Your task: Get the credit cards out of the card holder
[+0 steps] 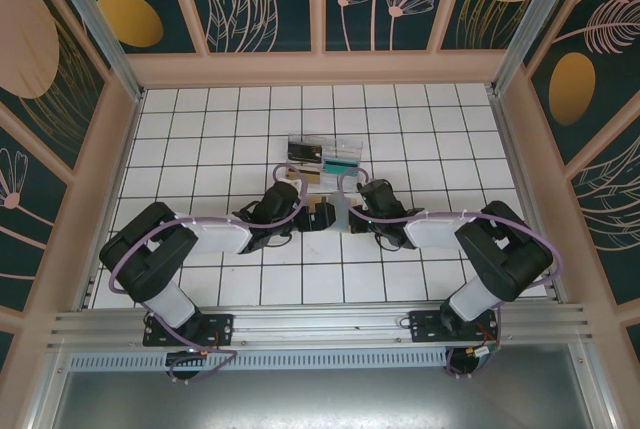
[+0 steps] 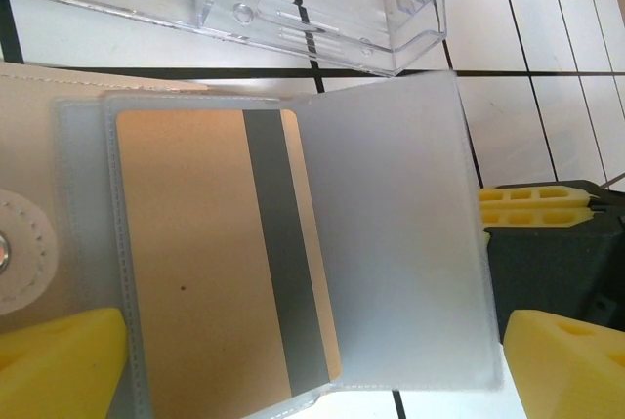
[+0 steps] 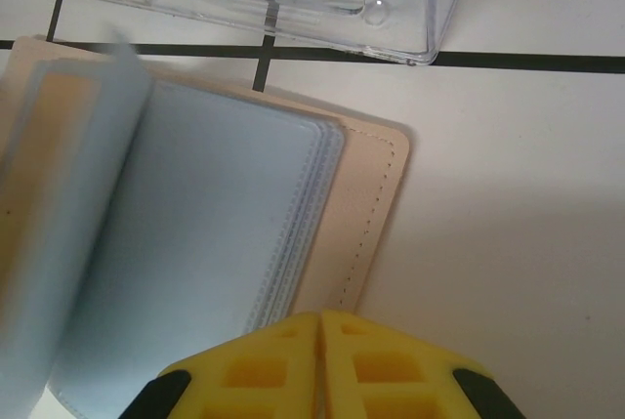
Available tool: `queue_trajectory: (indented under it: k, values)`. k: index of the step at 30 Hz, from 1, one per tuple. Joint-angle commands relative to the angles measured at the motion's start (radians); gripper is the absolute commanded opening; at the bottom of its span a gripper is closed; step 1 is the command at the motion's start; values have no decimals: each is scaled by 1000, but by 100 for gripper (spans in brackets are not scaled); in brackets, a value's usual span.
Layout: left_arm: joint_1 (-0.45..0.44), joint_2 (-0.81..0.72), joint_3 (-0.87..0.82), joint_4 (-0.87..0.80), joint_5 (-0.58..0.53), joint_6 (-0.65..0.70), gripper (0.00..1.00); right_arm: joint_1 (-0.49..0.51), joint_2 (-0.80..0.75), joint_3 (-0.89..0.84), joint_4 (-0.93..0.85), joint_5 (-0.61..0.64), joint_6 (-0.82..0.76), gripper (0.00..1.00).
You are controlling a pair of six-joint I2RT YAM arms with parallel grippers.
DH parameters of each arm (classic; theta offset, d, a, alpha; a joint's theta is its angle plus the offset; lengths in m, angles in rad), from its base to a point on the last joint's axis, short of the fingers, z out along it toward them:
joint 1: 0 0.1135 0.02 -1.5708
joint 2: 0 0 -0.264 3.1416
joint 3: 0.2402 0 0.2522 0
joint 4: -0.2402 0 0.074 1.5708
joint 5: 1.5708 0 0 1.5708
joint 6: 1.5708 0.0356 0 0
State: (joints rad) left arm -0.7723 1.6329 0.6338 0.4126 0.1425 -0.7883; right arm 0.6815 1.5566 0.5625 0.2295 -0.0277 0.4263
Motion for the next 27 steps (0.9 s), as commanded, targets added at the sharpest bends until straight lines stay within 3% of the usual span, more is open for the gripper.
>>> queue_trajectory:
  k: [1, 12, 17, 22, 27]
  values:
    - [-5, -34, 4, -22, -7, 5, 99, 1, 16, -2, -24, -1, 14, 13]
    - [2, -73, 6, -103, -100, 41, 99, -10, -152, -23, -33, 37, 89, 20]
    - [30, -65, 1, -111, -131, 66, 82, -7, -174, -20, 41, -53, 181, 21]
    - [50, -22, 21, -107, -136, 95, 60, 12, -86, 0, 163, -157, 272, 20]
    - [64, 10, 17, -91, -121, 101, 50, 39, 13, 48, 197, -168, 324, 19]
